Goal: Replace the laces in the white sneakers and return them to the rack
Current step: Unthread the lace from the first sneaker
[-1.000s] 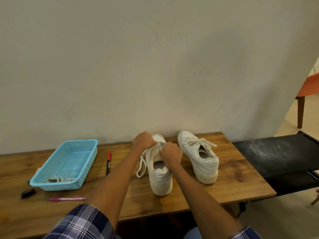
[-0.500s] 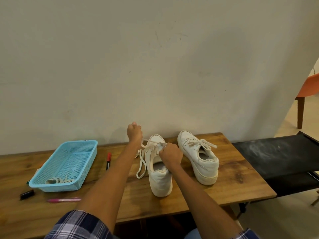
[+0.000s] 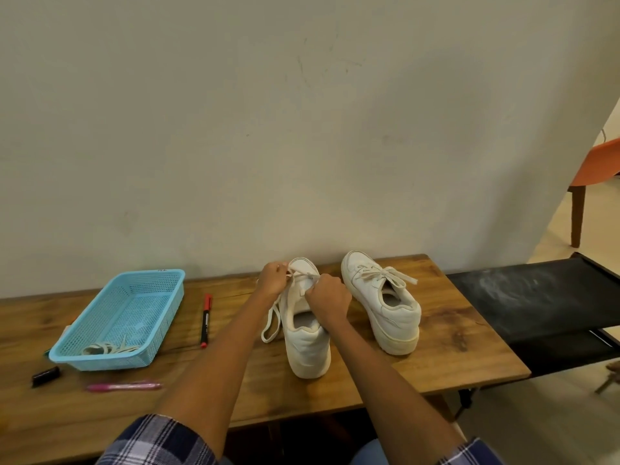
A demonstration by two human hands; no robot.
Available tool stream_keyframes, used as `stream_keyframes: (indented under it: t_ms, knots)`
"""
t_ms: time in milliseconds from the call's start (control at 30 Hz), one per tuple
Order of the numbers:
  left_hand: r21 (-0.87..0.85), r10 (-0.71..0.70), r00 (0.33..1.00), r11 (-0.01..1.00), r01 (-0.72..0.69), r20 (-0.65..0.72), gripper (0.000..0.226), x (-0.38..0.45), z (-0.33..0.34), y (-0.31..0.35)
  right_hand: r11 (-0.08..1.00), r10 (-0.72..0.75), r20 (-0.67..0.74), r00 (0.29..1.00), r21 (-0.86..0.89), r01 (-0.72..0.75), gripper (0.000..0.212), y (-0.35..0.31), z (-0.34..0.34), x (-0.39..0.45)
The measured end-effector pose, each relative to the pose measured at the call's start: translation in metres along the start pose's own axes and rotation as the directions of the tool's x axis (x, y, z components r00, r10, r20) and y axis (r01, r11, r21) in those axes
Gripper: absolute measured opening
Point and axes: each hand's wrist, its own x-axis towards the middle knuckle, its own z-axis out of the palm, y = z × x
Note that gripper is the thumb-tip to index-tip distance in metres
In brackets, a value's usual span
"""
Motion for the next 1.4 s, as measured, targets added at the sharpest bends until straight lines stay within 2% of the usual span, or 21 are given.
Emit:
stream_keyframes:
  t_ms: [100,200,267,333,400,467,567,600,633,667,700,733,767,800,867,967,1067,1133,1233,1333,1400]
  knots:
    - [-0.231,-0.107,0.989,0.970,0.079,-0.107,0.038,-0.003,0.004,-0.011,1.000,-0.012,0.016,1.000,-0.014,0.012,0.026,-0.001,-0.001,0.000]
    - [-0.393,-0.186,0.973,0.912,0.119,-0.136,0.042,-0.003,0.008,-0.008,1.000,-0.008,0.031,0.999,-0.009,0.008,0.026,-0.003,-0.001,0.000]
    - [-0.389,-0.191,0.971,0.913,0.123,-0.141,0.041,0.000,0.007,0.003,1.000,-0.005,0.036,0.999,-0.001,0.005,0.025,-0.004,-0.002,0.000]
    - [-0.300,-0.159,0.976,0.948,0.109,-0.148,0.041,0.008,0.003,0.013,1.000,0.001,0.036,0.999,0.007,-0.002,0.023,-0.004,-0.002,0.000]
    - [-0.321,-0.144,0.973,0.944,0.080,-0.179,0.039,0.013,-0.001,0.022,1.000,0.007,0.037,0.999,0.015,-0.008,0.022,-0.004,-0.002,-0.001]
    - [-0.533,-0.210,0.951,0.844,0.058,-0.228,0.038,0.015,-0.004,0.030,1.000,0.006,0.039,0.999,0.016,-0.006,0.023,-0.004,-0.003,-0.002]
    - [-0.847,-0.370,0.903,0.532,0.013,-0.219,0.037,0.014,-0.003,0.033,1.000,-0.005,0.038,0.999,0.002,0.005,0.024,-0.004,-0.005,-0.003]
    - [-0.873,-0.416,0.882,0.487,0.010,-0.222,0.035,0.013,-0.001,0.030,1.000,-0.008,0.039,0.999,-0.002,0.008,0.024,-0.004,-0.005,-0.003]
    - [-0.856,-0.436,0.866,0.516,0.018,-0.244,0.033,0.013,0.000,0.025,1.000,-0.010,0.041,0.999,-0.007,0.011,0.024,-0.005,-0.005,-0.003]
    - [-0.792,-0.411,0.864,0.610,0.025,-0.290,0.031,0.013,0.001,0.019,1.000,-0.011,0.043,0.999,-0.009,0.011,0.024,-0.005,-0.005,-0.003]
    - [-0.647,-0.322,0.881,0.762,0.024,-0.347,0.029,0.013,0.002,0.014,1.000,-0.010,0.043,0.999,-0.008,0.010,0.024,-0.005,-0.005,-0.003]
    - [-0.422,-0.173,0.916,0.907,0.004,-0.362,0.025,0.013,0.003,0.008,1.000,-0.007,0.044,0.999,-0.006,0.007,0.024,-0.005,-0.005,-0.002]
    - [-0.147,-0.016,0.958,0.989,-0.028,-0.285,0.023,0.012,0.001,0.005,1.000,-0.005,0.044,0.999,-0.004,0.006,0.024,-0.005,-0.004,-0.001]
    - [0.124,0.090,0.984,0.990,-0.071,-0.151,0.026,0.011,-0.001,0.003,1.000,-0.006,0.045,0.999,-0.002,0.006,0.025,-0.005,-0.004,-0.001]
    - [0.490,0.131,0.987,0.857,-0.160,0.093,0.039,0.011,-0.005,0.004,1.000,-0.014,0.045,0.999,-0.004,0.014,0.027,-0.005,-0.003,-0.001]
    - [0.682,0.084,0.970,0.697,-0.220,0.227,0.046,0.012,-0.004,0.017,1.000,-0.022,0.041,0.999,-0.005,0.022,0.030,-0.004,-0.003,0.000]
    - [0.724,0.029,0.952,0.642,-0.252,0.306,0.043,0.013,-0.007,0.030,0.999,-0.022,0.034,0.999,-0.026,0.022,0.033,-0.003,-0.003,0.000]
    - [0.645,0.004,0.936,0.724,-0.245,0.351,0.034,0.011,-0.013,0.031,0.999,-0.024,0.025,0.999,-0.040,0.025,0.031,-0.004,-0.003,-0.001]
    - [0.366,-0.053,0.944,0.928,-0.075,0.326,0.038,0.007,-0.019,0.018,0.998,-0.033,0.032,0.999,-0.060,0.035,0.026,-0.006,-0.001,-0.002]
    - [0.171,-0.058,0.955,0.985,0.007,0.292,0.034,0.001,-0.019,0.004,0.997,-0.026,0.050,0.998,-0.076,0.030,0.024,-0.010,0.000,-0.002]
    - [0.074,-0.084,0.944,0.995,0.063,0.320,0.032,-0.003,-0.022,0.004,0.997,-0.008,0.056,0.998,-0.075,0.012,0.024,-0.012,0.001,-0.003]
